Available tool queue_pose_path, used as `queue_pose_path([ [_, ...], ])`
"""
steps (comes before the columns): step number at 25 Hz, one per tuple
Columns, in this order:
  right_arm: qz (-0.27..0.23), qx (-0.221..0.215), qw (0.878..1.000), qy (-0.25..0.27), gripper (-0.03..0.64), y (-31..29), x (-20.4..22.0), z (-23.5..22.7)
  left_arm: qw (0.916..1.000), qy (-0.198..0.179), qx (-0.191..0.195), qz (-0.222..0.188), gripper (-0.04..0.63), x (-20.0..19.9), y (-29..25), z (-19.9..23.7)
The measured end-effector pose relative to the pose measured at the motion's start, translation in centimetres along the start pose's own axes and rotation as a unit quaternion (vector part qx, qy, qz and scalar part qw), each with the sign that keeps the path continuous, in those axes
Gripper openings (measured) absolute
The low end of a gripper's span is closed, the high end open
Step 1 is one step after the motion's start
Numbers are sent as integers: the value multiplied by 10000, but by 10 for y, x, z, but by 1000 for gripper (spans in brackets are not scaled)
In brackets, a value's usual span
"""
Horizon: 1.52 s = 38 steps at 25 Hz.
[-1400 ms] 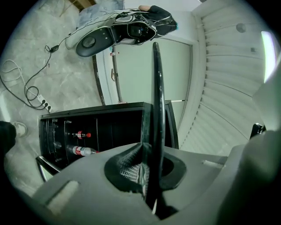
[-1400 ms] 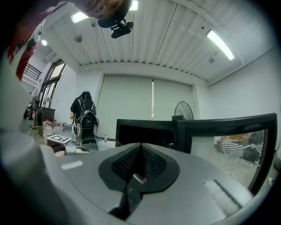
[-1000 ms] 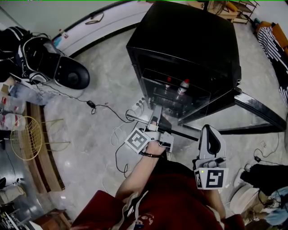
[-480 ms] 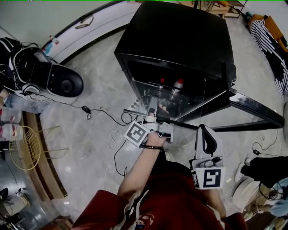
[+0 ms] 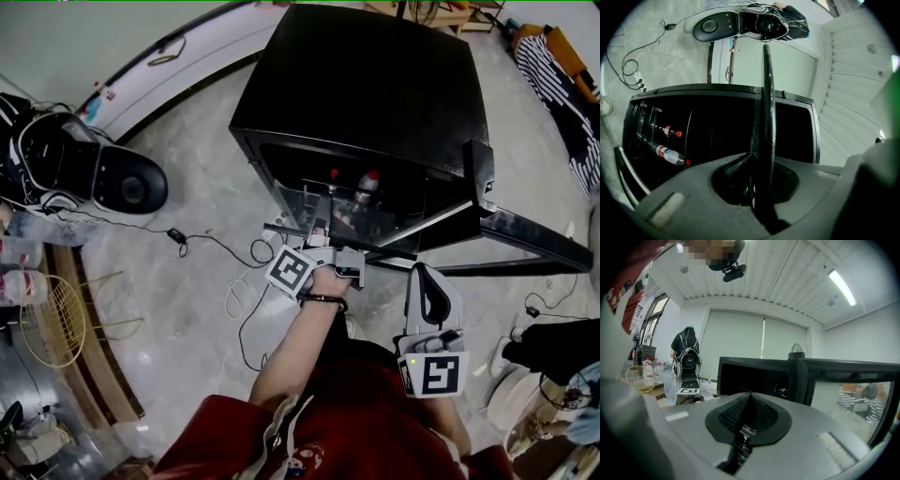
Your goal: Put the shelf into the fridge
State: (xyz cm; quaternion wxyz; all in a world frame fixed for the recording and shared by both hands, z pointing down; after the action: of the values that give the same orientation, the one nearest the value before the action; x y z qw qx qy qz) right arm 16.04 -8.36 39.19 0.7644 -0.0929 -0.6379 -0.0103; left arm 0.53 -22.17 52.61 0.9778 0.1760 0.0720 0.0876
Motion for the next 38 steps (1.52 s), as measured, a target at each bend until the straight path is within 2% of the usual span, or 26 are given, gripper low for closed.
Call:
queue_pose_path([
  [16, 71, 134, 9998, -92, 0, -30, 4, -3, 9987, -317, -232, 316, 18, -4, -39, 25],
  [24, 33, 210, 9997, -140, 0, -41, 2, -4, 9992, -277, -56, 286, 20, -2, -61, 25],
  [28, 88, 197, 9997, -128, 0, -45, 3, -2, 9988, -377, -266, 192, 18, -3, -74, 34],
  [38, -14, 221, 9997, -138, 0, -54, 0, -5, 9985, -452, -255, 172, 21, -1, -102, 41],
])
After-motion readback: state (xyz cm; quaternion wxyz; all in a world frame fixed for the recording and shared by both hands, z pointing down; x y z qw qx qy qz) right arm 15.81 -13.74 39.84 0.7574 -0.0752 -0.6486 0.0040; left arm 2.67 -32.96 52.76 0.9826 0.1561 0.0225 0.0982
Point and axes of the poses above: the fingertips, and each gripper's own axes: y backward along the fingers, z to its left, x out of its underside, the point moved 3 cm from there along y, backward along the fingers, and after that the axes turned 13 degrees about x, right-handed, at the moved point
